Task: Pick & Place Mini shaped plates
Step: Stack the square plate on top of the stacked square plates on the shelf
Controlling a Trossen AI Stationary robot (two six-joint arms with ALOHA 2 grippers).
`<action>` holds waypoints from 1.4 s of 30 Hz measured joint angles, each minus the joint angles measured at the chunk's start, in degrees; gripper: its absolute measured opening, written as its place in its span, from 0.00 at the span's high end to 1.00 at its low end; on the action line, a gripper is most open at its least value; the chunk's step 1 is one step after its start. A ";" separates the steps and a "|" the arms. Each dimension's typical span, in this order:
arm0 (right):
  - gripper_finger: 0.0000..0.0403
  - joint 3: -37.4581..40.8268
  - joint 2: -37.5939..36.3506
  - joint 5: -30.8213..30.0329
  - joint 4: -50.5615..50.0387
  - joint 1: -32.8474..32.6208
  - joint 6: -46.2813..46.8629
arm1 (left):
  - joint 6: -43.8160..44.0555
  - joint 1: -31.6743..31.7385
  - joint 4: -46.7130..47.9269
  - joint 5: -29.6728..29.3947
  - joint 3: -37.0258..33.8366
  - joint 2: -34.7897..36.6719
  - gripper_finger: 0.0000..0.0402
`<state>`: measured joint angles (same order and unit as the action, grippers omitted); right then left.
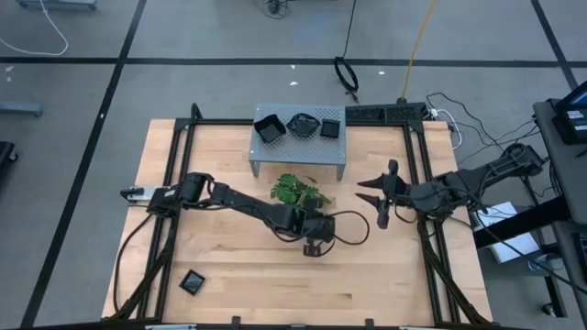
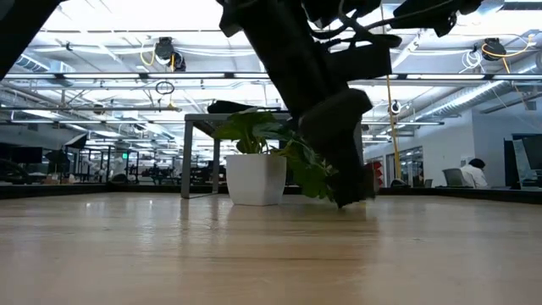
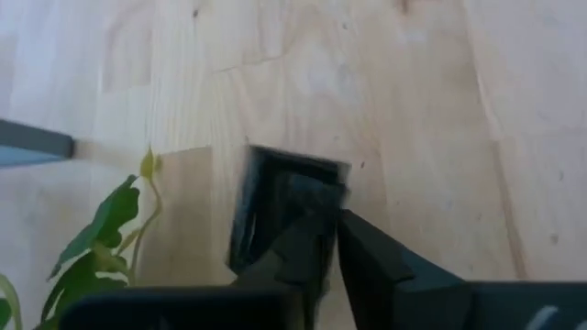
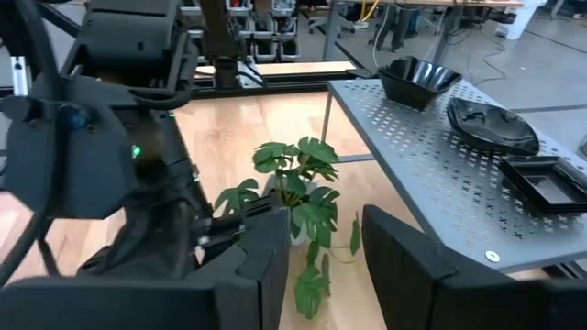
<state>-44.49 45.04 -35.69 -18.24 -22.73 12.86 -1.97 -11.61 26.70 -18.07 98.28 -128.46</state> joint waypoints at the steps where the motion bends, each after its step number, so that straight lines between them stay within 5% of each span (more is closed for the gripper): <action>1: 0.69 0.00 0.00 0.00 0.00 -0.24 0.00 | 1.20 0.08 -0.03 -0.02 0.00 0.00 0.86; 12: 0.69 0.05 0.00 3.32 -2.59 -2.92 0.09 | 10.78 -1.35 1.58 2.39 5.58 0.01 0.64; 18: 0.69 5.52 0.60 5.95 -1.14 -3.18 4.63 | 10.05 -3.23 15.92 3.22 17.08 0.88 0.58; 22: 0.69 11.93 2.48 7.85 8.85 -3.29 6.01 | 8.89 -4.11 29.04 3.20 25.53 0.95 0.58; 28: 0.69 18.01 11.84 11.97 27.93 -3.26 5.99 | 17.47 -5.26 42.60 3.17 36.87 1.33 0.58; 42: 0.62 14.98 38.79 11.98 39.07 0.79 4.66 | 45.75 -5.41 43.47 2.71 35.43 14.85 0.58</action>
<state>-29.51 83.83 -23.70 20.83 -21.95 17.52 43.78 -17.02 70.17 -15.36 133.71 -113.61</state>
